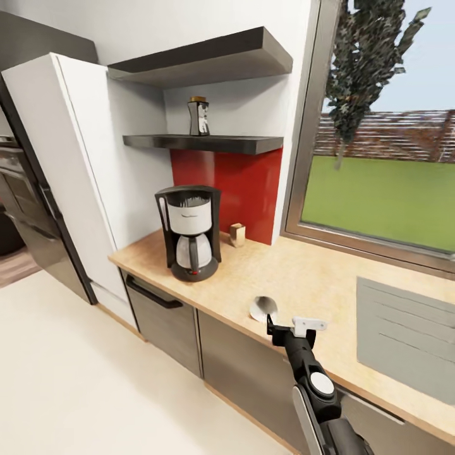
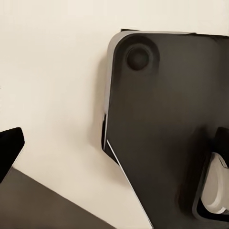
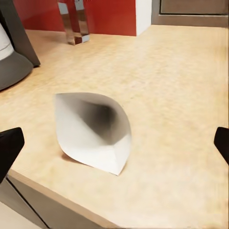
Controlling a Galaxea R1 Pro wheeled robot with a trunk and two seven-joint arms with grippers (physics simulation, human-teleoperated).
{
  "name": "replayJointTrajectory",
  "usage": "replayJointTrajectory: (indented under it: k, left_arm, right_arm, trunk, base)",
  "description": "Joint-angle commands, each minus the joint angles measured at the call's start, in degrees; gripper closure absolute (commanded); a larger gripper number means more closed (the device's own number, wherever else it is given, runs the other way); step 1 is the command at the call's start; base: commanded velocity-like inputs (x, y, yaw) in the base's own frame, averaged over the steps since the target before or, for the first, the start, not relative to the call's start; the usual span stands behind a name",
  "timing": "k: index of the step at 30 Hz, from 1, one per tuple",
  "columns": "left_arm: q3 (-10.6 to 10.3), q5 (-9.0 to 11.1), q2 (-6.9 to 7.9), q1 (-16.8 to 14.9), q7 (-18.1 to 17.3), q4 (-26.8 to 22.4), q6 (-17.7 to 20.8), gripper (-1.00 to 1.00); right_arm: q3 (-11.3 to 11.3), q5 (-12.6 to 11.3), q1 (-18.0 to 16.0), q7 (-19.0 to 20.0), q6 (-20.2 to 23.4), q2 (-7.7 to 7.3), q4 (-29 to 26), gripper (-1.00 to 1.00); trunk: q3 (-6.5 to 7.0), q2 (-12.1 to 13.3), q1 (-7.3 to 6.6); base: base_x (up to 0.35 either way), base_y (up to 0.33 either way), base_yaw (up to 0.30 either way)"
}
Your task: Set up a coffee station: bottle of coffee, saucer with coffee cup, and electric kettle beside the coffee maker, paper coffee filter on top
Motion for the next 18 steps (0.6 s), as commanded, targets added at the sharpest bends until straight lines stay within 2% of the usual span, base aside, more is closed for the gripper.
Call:
replayJointTrajectory:
  k: [1,6,10,18]
  left_arm:
    - [0.02,0.42,0.08,0.02,-0.07,-0.01,-0.13,-1.00]
    - [0.00,0.39,0.29,0.09,0.03,0.03,-0.14,-1.00]
    - [-0.03,0.39,0.50,0.10,0.08,0.08,-0.14,-1.00]
    - [0.00,0.46,1.85,0.10,-0.05,0.18,-0.01,-1.00]
  right_arm:
    - [0.10,0.12,-0.06,-0.32,0.38,0.00,-0.06,-1.00]
    - [0.17,0.12,-0.06,-0.32,0.38,0.00,-0.06,-1.00]
    - [0.19,0.18,-0.06,-0.32,0.38,0.00,0.26,-1.00]
    - [0.02,0.38,-0.06,-0.25,0.44,-0.02,2.19,-1.00]
  trunk:
    - [-0.12,-0.12,0.04]
    - [-0.12,-0.12,0.04]
    - [-0.12,-0.12,0.04]
    - [-0.12,-0.12,0.04]
  base:
    - [0.000,0.000,-0.267]
    - [0.036,0.000,-0.159]
    - [0.080,0.000,-0.029]
    - [0.148,0.000,-0.004]
